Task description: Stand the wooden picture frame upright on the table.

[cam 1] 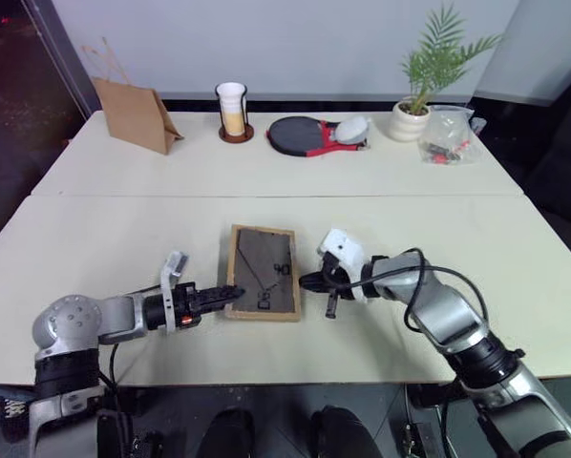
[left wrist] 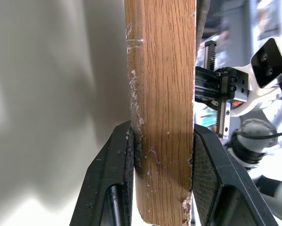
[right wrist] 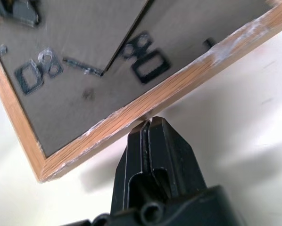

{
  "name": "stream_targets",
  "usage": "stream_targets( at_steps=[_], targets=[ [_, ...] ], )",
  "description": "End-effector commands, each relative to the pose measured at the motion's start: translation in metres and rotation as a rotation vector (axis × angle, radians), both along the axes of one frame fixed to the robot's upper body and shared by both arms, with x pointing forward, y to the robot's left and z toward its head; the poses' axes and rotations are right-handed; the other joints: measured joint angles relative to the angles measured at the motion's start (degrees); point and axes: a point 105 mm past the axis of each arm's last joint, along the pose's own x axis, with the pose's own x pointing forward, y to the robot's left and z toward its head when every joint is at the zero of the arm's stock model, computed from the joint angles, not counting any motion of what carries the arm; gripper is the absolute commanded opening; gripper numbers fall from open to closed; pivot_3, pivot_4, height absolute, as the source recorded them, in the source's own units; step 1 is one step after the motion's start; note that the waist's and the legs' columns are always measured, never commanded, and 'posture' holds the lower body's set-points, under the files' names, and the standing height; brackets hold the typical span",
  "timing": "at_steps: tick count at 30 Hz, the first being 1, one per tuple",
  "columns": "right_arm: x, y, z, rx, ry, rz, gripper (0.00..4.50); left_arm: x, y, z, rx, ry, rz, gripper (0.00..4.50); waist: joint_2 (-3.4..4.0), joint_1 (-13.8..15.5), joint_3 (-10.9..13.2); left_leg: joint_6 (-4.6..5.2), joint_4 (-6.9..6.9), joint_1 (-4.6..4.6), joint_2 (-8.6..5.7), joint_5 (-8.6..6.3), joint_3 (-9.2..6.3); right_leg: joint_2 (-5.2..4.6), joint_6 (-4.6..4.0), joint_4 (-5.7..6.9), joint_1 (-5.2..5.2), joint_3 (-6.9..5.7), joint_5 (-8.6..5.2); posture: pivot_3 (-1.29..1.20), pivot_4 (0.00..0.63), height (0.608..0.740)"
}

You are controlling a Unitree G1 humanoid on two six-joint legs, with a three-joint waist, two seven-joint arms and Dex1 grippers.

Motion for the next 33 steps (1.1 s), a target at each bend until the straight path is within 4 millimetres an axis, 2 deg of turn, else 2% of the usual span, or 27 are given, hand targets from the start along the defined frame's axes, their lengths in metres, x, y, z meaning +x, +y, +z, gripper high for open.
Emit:
stream_targets(
  at_steps=[1, 4, 6, 7, 9, 10, 12, 15, 18, 24, 30, 33],
  targets=[
    [0.005, -0.023, 0.051, 0.015, -0.143, -0.037, 0.0, 0.003, 0.001, 0.025, -0.064, -0.089, 0.003, 1.02, 0.0, 0.0, 0.0, 0.0, 0.0, 0.0, 0.0, 0.0, 0.0, 0.0, 0.0, -0.01, 0.0, 0.0, 0.0, 0.0, 0.15, 0.74],
    [0.005, -0.031, 0.082, 0.092, -0.153, -0.04, 0.0, 0.003, 0.0, 0.033, -0.089, -0.116, 0.009, 1.02, -0.01, -0.2, 0.0, 0.0, 0.0, 0.01, -0.01, 0.0, 0.01, -0.03, 0.0, -0.03, 0.01, 0.0, 0.0, 0.0, 0.15, 0.74],
    [0.001, -0.021, 0.104, 0.232, -0.101, 0.003, 0.0, 0.003, -0.003, 0.038, -0.103, -0.14, -0.001, 1.02, -0.01, -0.4, 0.0, 0.0, -0.02, 0.03, 0.01, 0.0, 0.01, -0.11, 0.0, -0.02, 0.01, 0.0, 0.0, 0.0, 0.15, 0.74],
    [0.0, -0.015, 0.113, 0.298, -0.068, 0.018, 0.54, 0.002, -0.005, 0.041, -0.108, -0.152, -0.007, 1.02, -0.01, -0.6, 0.0, 0.0, -0.05, 0.03, 0.02, 0.0, 0.01, -0.13, -0.01, -0.02, -0.01, 0.0, 0.0, 0.0, 0.15, 0.74],
    [-0.001, -0.004, 0.123, 0.362, -0.018, 0.059, 1.29, 0.002, -0.008, 0.045, -0.116, -0.171, -0.017, 1.02, -0.01, -0.5, 0.0, 0.0, -0.07, 0.04, 0.05, 0.0, 0.01, -0.13, -0.01, 0.0, -0.03, 0.0, 0.01, 0.0, 0.15, 0.74],
    [0.0, 0.001, 0.125, 0.383, 0.005, 0.071, 1.88, 0.003, -0.01, 0.046, -0.116, -0.176, -0.016, 1.02, -0.01, -0.4, 0.0, 0.0, -0.08, 0.03, 0.06, 0.0, -0.02, -0.13, -0.01, 0.0, -0.02, -0.02, 0.01, 0.0, 0.15, 0.74],
    [0.004, 0.011, 0.126, 0.419, 0.053, 0.08, 2.77, 0.003, -0.012, 0.05, -0.128, -0.193, -0.019, 1.02, -0.01, -0.3, 0.0, 0.0, -0.1, 0.03, 0.04, 0.0, -0.01, -0.2, -0.01, -0.02, -0.02, -0.05, 0.0, 0.0, 0.15, 0.74],
    [0.015, 0.019, 0.121, 0.444, 0.118, 0.07, 4.37, 0.003, -0.015, 0.053, -0.141, -0.211, -0.021, 1.02, -0.01, -0.1, 0.0, 0.0, -0.1, -0.01, -0.1, 0.0, 0.01, -0.41, -0.01, -0.06, -0.02, -0.09, 0.01, 0.0, 0.15, 0.74],
    [0.025, 0.025, 0.113, 0.448, 0.163, 0.051, 4.45, 0.0, -0.015, 0.052, -0.138, -0.209, -0.026, 1.02, -0.01, -0.2, 0.0, 0.02, -0.08, -0.04, -0.14, -0.01, 0.04, -0.48, 0.0, -0.14, 0.0, -0.1, 0.01, 0.0, 0.15, 0.74],
    [0.028, 0.043, 0.096, 0.433, 0.225, 0.089, 4.45, -0.002, -0.02, 0.058, -0.155, -0.241, -0.029, 1.02, -0.01, -0.3, 0.0, 0.06, -0.21, -0.07, -0.12, -0.04, 0.05, -0.48, 0.01, -0.24, -0.04, -0.13, 0.01, 0.0, 0.15, 0.74],
    [0.016, 0.058, 0.09, 0.421, 0.243, 0.157, 4.45, -0.002, -0.024, 0.06, -0.151, -0.25, -0.019, 1.02, 0.0, -0.4, 0.0, 0.06, -0.26, -0.07, -0.12, -0.04, 0.04, -0.48, 0.01, -0.28, -0.05, -0.13, 0.02, 0.0, 0.15, 0.74],
    [0.011, 0.059, 0.094, 0.42, 0.231, 0.172, 4.45, 0.001, -0.024, 0.059, -0.138, -0.242, 0.008, 1.02, -0.01, -0.4, 0.0, 0.06, -0.28, -0.07, -0.13, -0.04, 0.04, -0.49, 0.01, -0.32, -0.04, -0.13, 0.02, 0.0, 0.15, 0.74]
  ],
)
